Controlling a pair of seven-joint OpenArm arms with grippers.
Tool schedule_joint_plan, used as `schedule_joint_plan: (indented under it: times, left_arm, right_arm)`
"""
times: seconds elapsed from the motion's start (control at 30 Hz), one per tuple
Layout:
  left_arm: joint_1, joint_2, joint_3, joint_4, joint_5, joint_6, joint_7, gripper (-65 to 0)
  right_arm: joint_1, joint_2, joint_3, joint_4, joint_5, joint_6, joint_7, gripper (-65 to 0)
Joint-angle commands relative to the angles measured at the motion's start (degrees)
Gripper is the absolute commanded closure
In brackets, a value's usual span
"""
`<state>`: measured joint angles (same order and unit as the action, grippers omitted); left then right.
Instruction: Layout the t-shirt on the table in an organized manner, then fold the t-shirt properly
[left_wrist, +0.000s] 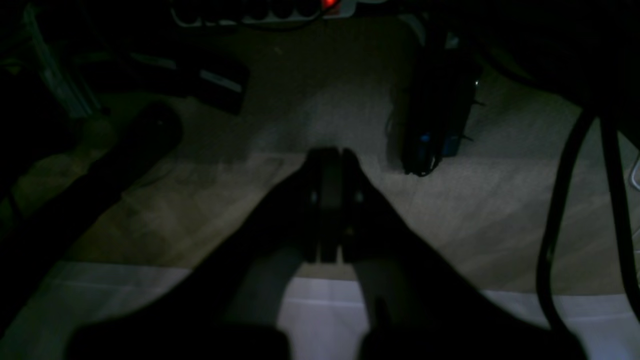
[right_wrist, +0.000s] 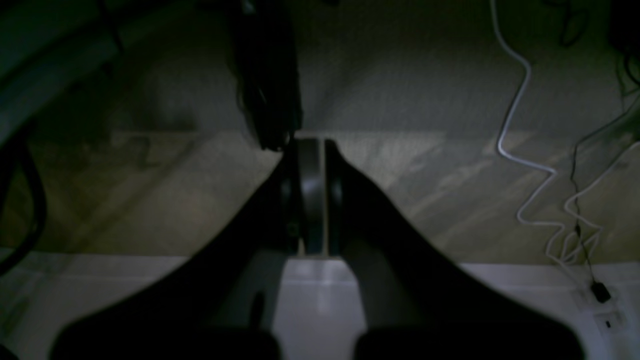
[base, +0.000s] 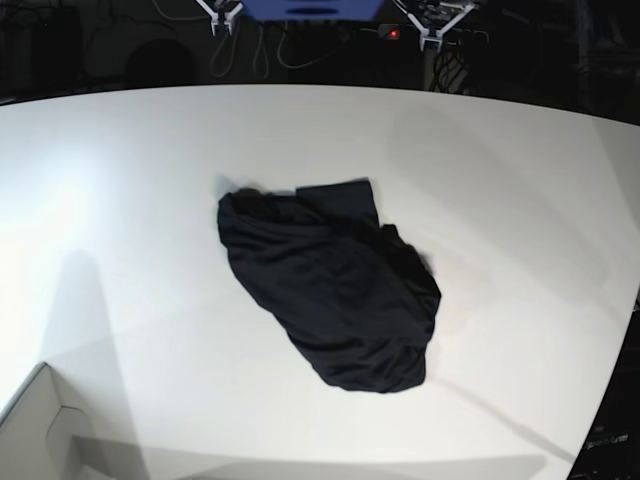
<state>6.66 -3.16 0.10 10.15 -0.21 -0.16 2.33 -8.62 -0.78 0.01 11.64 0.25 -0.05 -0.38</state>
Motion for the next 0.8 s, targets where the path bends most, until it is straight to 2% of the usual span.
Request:
schedule_joint_plan:
  times: [0.0,0.2,0.33,0.53,0.63,0.77]
  left_arm:
    - [0.4,-0.1,-0.1,0.2,0.3,0.4,-0.3,0.0]
    - [0.9,-0.1,-0.1,0.2,0.2,0.4,-0.3,0.0]
    - [3.2,-0.2,-0.1,2.4,0.1,0.4,-0.3,0.0]
    - [16.2,-2.2,-0.2,21.3,0.1,0.4,0.1,0.0]
    - [23.0,-3.7,-0.2,32.8,0.0,0.4,0.2,0.0]
    - [30.3,-6.1,-0.2,46.8,-5.9,0.4,0.3,0.0]
  right_arm:
    - [-0.6,0.0,-0.2,0.0,0.1,0.1,-0.2,0.0]
    - [-2.1,0.0,-0.2,0.4,0.1,0.2,0.3,0.0]
    - [-8.2,0.1,-0.3,8.5,0.1,0.3,0.1,0.0]
    - [-21.7,0.4,-0.4,28.8,0.1,0.3,-0.2,0.0]
    - [-27.6,1.8,-0.3,39.0,0.1,0.3,-0.2,0.0]
    - [-34.0,3.2,0.1,52.6,0.1,0.3,-0.3,0.0]
